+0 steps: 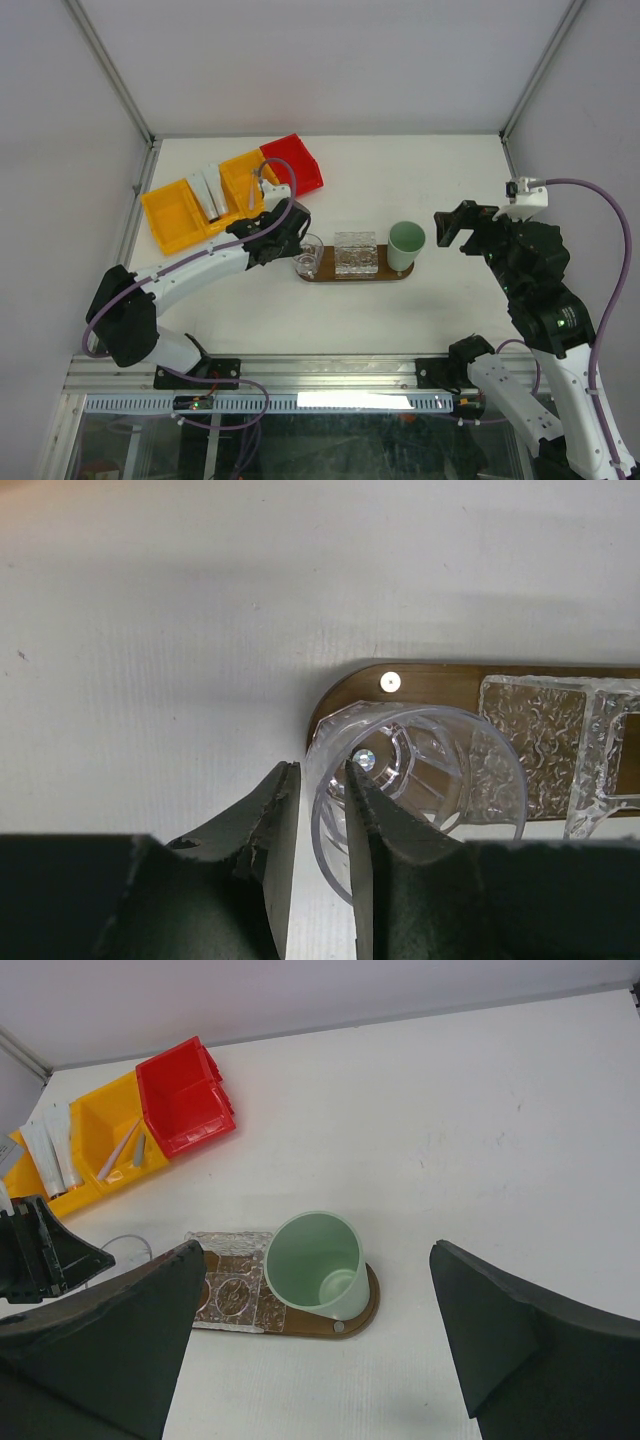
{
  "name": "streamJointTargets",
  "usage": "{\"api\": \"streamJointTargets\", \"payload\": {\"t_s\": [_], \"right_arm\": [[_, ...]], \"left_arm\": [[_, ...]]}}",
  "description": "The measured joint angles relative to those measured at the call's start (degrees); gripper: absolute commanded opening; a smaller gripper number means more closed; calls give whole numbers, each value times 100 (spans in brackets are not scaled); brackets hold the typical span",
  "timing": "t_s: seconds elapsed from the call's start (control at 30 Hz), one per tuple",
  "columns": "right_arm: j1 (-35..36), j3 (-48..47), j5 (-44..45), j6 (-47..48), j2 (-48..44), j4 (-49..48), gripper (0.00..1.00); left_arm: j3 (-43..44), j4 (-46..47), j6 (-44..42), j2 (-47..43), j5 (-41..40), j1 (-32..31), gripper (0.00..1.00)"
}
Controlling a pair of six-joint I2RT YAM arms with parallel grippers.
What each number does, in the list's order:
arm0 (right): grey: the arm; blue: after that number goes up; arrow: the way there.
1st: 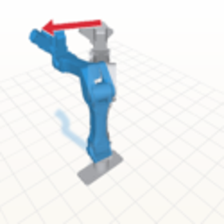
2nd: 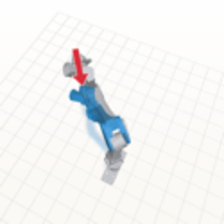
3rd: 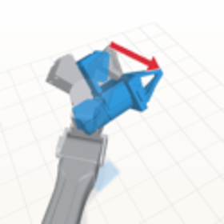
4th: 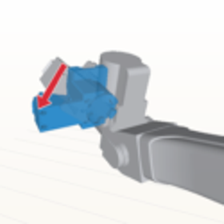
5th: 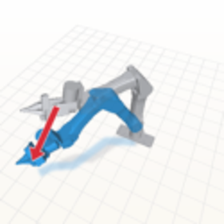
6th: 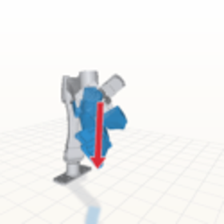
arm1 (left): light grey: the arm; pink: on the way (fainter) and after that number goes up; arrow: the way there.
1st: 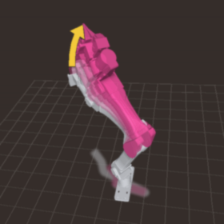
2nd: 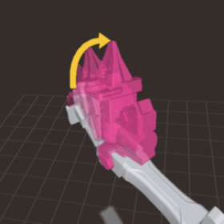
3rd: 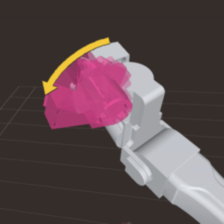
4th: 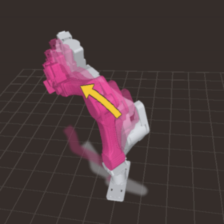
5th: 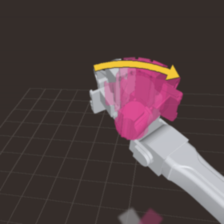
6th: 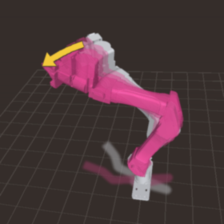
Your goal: Prepare toiletry sets of a toothbrush and toothpaste on the tray
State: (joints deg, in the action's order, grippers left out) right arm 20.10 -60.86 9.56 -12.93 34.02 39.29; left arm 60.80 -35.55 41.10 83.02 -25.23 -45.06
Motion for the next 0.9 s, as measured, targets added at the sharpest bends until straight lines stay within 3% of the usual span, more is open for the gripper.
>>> {"api": "streamJointTargets", "payload": {"t_s": [0.67, 0.9], "right_arm": [[0, 0, 0, -2, 0, -2, 99], [0, 2, 0, -2, 0, -4, 99]], "left_arm": [[26, 133, -20, 153, 144, 0, 23], [48, 177, -20, 197, 179, 0, 31]]}}
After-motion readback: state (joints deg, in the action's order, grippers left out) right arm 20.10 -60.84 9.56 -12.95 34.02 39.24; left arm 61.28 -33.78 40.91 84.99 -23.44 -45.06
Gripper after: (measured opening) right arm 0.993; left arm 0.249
